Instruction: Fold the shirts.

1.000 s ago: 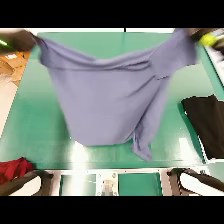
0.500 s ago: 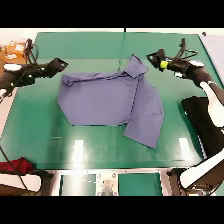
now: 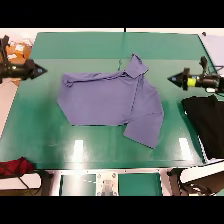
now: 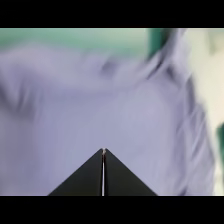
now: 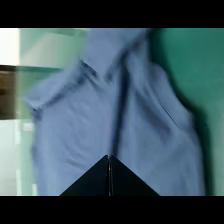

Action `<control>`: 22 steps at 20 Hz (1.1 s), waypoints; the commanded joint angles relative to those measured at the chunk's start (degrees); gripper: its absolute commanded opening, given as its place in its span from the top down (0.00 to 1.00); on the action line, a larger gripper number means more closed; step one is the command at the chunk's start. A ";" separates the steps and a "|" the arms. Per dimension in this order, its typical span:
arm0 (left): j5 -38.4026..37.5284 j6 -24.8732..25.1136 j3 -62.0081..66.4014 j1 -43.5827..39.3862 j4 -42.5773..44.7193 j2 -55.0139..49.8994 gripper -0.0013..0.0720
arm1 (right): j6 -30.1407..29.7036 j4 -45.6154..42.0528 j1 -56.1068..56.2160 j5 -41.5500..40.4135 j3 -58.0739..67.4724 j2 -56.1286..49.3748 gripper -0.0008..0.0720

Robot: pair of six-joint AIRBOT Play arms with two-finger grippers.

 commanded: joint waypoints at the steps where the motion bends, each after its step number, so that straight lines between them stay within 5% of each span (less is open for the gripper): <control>1: -5.11 -4.63 -10.47 1.51 10.03 9.05 0.96 | 3.02 -17.57 -4.61 -4.35 -12.74 10.88 0.96; 2: -5.14 -4.66 -15.10 2.29 9.60 11.39 0.95 | 2.93 -19.32 -5.31 -5.33 -15.63 12.35 0.82; 3: -5.20 -4.68 -18.82 3.06 8.94 12.68 0.95 | 2.91 -19.69 -5.81 -5.90 -17.92 12.61 0.56; 11: -7.08 -4.83 -26.05 5.42 3.91 12.90 0.95 | 1.09 -16.57 2.71 -8.76 -21.86 1.44 0.52; 13: -6.71 -5.11 -26.08 5.42 3.34 12.90 0.95 | -0.31 -14.51 6.21 -8.76 -21.81 0.26 0.54; 14: -6.67 -5.11 -26.05 5.42 2.91 12.90 0.95 | -1.29 -14.05 7.50 -8.70 -21.33 0.26 0.83; 15: -6.60 -5.18 -26.01 5.42 2.64 12.90 0.95 | -1.60 -14.03 8.13 -8.11 -19.69 0.26 0.97; 17: -6.56 -7.06 -25.59 5.42 2.60 12.90 0.30 | -1.46 -14.10 6.91 -4.83 -13.42 0.35 0.97; 22: -7.63 -9.86 -28.33 5.40 4.87 12.90 0.28 | 5.95 -20.33 -2.23 -1.81 -3.69 3.04 0.97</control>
